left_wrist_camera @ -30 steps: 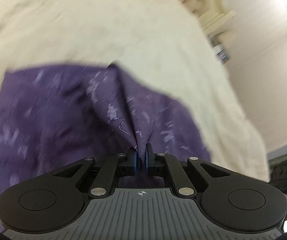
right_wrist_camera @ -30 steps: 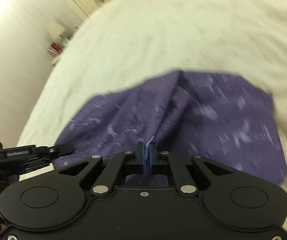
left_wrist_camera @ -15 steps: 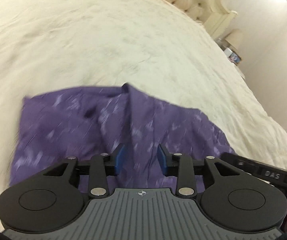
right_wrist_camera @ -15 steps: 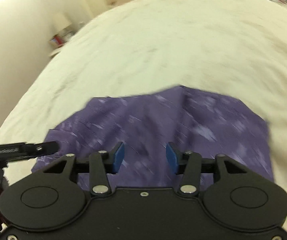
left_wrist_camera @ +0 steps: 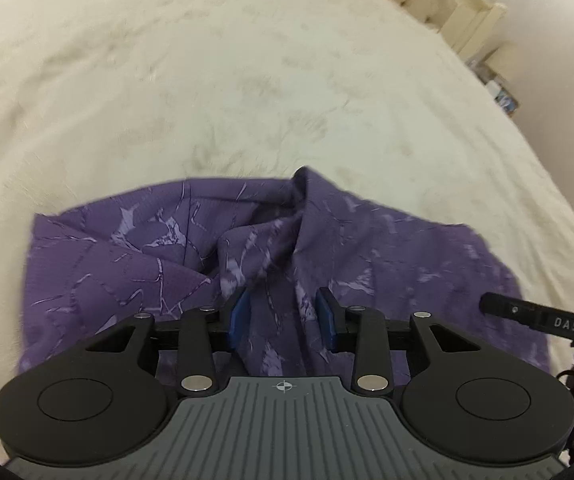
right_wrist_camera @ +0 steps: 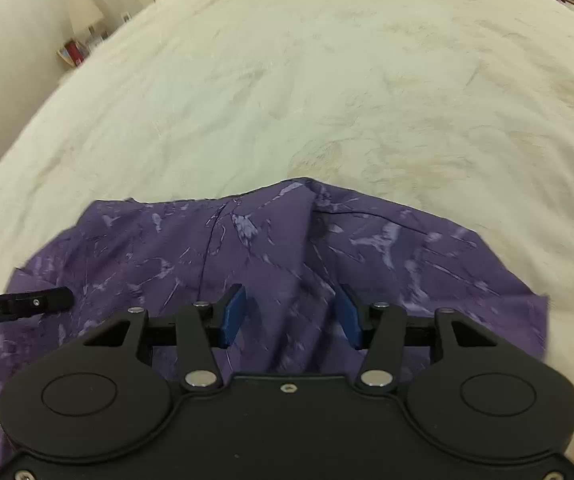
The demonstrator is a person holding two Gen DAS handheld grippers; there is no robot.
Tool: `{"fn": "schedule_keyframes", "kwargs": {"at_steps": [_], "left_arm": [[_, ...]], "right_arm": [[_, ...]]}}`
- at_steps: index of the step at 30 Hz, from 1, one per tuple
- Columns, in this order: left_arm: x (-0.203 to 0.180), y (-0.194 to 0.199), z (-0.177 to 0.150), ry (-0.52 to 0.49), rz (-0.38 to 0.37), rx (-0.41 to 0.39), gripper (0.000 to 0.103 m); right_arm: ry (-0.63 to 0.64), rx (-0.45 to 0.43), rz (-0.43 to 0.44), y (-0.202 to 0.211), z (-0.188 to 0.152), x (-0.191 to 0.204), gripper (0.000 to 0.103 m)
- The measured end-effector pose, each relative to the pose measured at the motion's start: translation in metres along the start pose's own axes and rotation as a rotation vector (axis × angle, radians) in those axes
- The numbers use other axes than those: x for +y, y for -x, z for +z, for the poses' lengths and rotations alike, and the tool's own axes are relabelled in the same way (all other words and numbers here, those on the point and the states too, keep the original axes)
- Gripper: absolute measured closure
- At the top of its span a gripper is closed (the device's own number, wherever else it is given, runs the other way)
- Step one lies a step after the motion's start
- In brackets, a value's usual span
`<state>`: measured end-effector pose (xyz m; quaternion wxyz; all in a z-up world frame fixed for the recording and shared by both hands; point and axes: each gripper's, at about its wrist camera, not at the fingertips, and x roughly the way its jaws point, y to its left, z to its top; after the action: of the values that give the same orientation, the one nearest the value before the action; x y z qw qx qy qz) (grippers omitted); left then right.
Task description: Fold large clothes
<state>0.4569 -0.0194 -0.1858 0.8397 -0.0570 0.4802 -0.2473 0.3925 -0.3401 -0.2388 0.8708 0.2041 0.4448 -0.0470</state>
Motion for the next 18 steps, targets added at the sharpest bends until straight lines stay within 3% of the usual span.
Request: {"fn": "schedule_keyframes", "kwargs": {"at_steps": [3,7,9,12,18], "left_arm": [[-0.013,0.025,-0.014,-0.05,-0.009,-0.031,0.057],[-0.032,0.046,-0.047,-0.167,-0.018,-0.015,0.038],[-0.035,0.041,-0.063,-0.212,0.035,0.034,0.035],[-0.027,0.032,-0.081,-0.201,0.104,0.099,0.029],[-0.039,0.036,-0.083,-0.239,0.138,0.067,0.028]], "right_arm": [[0.024,-0.034,0.029,0.026,-0.016,0.003,0.027],[0.128,-0.019,0.058,0.049,-0.047,0.031,0.022],[0.187,0.018,0.052,0.05,-0.064,0.043,0.018],[0.252,0.087,-0.035,0.04,-0.085,0.052,0.017],[0.26,0.083,-0.079,0.042,-0.088,0.054,0.013]]}}
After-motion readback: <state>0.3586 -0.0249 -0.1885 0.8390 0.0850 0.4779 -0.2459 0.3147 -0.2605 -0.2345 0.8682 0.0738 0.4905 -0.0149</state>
